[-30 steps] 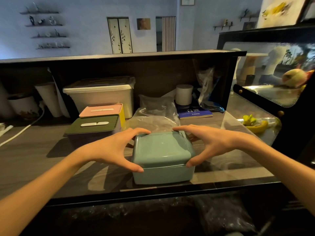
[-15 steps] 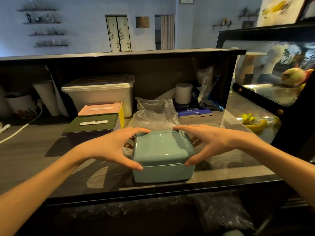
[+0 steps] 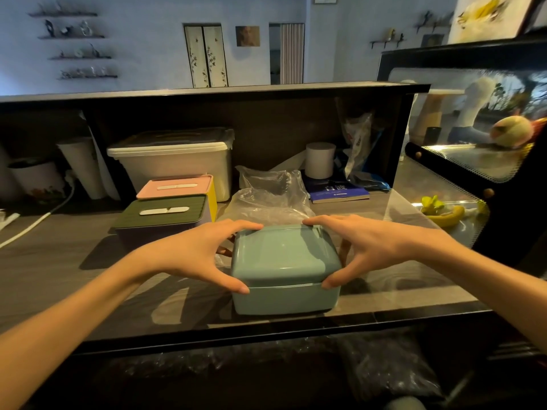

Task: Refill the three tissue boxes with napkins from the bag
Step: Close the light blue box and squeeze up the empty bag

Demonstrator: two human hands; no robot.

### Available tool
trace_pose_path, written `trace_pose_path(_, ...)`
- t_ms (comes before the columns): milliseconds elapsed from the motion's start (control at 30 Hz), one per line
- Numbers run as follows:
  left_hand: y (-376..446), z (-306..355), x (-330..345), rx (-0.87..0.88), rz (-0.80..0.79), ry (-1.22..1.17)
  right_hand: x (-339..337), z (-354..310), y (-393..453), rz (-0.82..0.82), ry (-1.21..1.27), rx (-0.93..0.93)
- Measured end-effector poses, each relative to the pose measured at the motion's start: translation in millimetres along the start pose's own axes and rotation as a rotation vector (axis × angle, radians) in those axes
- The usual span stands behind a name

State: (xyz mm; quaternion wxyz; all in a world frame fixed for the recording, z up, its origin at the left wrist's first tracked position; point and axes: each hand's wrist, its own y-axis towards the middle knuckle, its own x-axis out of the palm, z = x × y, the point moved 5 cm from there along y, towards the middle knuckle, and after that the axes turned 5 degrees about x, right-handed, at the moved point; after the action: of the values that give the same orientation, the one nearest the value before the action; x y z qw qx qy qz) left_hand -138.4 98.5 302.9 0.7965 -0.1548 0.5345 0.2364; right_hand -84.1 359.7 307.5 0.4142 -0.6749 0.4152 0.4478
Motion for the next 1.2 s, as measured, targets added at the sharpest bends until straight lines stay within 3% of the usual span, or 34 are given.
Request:
trace_pose_path(400,-2.0,-5.8,0.2,0.016,-0.021,0.015,3.3,7.1,-0.1,-0.039,0.004,0.044)
trace_pose_path(600,-2.0,-3.9,3.9,-0.035,-0.058,-0.04,12.9,6.9,-3.8,-0.074,0.221,0.049)
trace_pose_path(733,-0.6,-5.8,7.1,-0.092,0.028,-0.188,17.5,8.9,-3.0,-0.084,0.365,0.032)
trace_pose_path(900,0.2,-6.4,9.7,-0.072,0.048,-0.168,24.3,11.4,-3.2,-0.086,0.515,0.055)
trace_pose_path(1067,-8.4,-7.8,32.6,-0.016,0.123,-0.186,39.5,13.1,-4.3,0.03,0.562,-0.033)
trace_pose_path(1200,-7.6,-10.6,35.8,-0.062,0.237,-0.41,46.2,16.9,-3.7,0.095,0.748,-0.058)
